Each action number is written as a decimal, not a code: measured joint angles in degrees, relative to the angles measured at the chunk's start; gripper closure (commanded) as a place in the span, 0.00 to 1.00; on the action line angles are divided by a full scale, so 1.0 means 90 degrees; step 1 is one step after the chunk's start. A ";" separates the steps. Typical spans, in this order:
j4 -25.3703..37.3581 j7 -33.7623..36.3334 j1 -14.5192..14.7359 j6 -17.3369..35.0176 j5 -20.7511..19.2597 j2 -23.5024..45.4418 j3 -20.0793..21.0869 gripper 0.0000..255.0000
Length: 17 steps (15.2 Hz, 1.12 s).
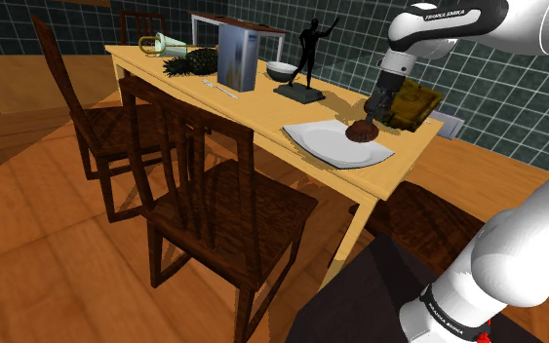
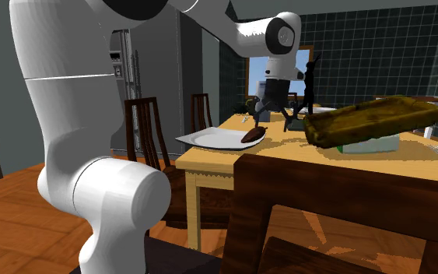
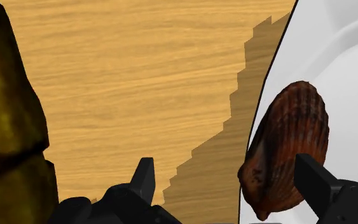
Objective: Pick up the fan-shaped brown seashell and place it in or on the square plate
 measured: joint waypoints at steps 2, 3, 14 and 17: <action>-0.0004 0.0002 0.0000 0.0005 0.0000 -0.0003 0.0001 0.00; -0.0004 0.0001 0.0000 0.0006 0.0001 -0.0003 0.0001 0.00; -0.0021 -0.0002 -0.0016 -0.0004 -0.0029 -0.0033 -0.0014 0.00; -0.0643 0.0793 0.0114 0.0568 -0.1067 -0.0649 0.0488 0.00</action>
